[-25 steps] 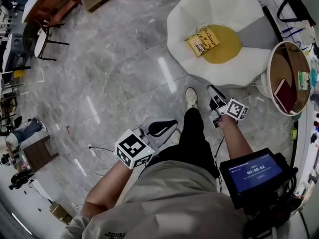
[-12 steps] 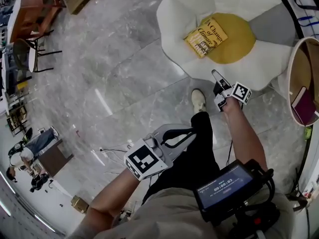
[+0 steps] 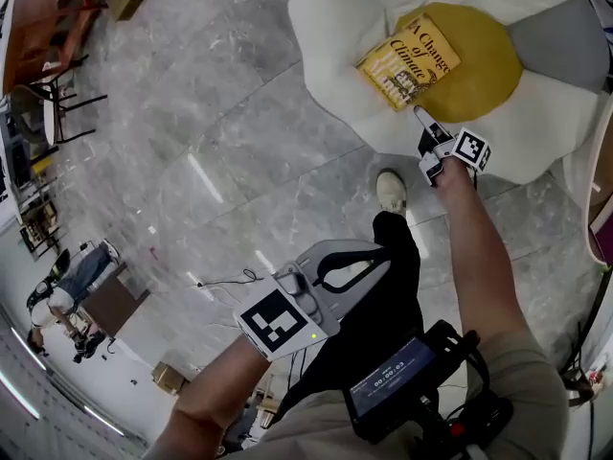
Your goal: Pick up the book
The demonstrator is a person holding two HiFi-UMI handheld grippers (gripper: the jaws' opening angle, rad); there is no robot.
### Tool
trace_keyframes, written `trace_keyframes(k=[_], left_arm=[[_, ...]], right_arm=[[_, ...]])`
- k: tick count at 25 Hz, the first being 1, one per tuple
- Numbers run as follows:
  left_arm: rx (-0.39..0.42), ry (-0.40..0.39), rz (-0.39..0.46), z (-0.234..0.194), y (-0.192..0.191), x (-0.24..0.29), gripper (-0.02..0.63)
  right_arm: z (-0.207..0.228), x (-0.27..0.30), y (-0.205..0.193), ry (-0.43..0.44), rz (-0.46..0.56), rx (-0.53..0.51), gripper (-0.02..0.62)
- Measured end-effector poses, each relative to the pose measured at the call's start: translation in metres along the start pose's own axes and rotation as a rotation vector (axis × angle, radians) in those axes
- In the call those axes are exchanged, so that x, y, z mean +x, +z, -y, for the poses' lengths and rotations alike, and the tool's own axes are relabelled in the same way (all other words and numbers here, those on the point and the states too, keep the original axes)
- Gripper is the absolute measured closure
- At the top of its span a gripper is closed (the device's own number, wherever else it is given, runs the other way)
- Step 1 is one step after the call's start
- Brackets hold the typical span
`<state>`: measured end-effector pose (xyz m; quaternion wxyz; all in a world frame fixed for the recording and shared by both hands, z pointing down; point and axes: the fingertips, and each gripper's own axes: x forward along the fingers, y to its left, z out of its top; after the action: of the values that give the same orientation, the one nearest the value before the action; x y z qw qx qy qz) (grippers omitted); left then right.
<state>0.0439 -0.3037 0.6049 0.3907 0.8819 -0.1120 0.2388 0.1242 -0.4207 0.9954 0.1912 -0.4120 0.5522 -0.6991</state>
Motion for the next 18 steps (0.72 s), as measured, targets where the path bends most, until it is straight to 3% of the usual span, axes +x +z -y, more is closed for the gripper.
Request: trace_keyframes(k=[8,18], left_arm=[[-0.018,-0.005,0.019,-0.037,-0.008,0.020,0.597],[-0.091,-0.001,0.014,-0.059,-0.035,0.017,0.597]], right_arm=[[0.045,0.037,0.007,-0.019,0.013,0.033,0.350],[0.058,0.070,0.006,0.053,0.029,0.096,0.344]])
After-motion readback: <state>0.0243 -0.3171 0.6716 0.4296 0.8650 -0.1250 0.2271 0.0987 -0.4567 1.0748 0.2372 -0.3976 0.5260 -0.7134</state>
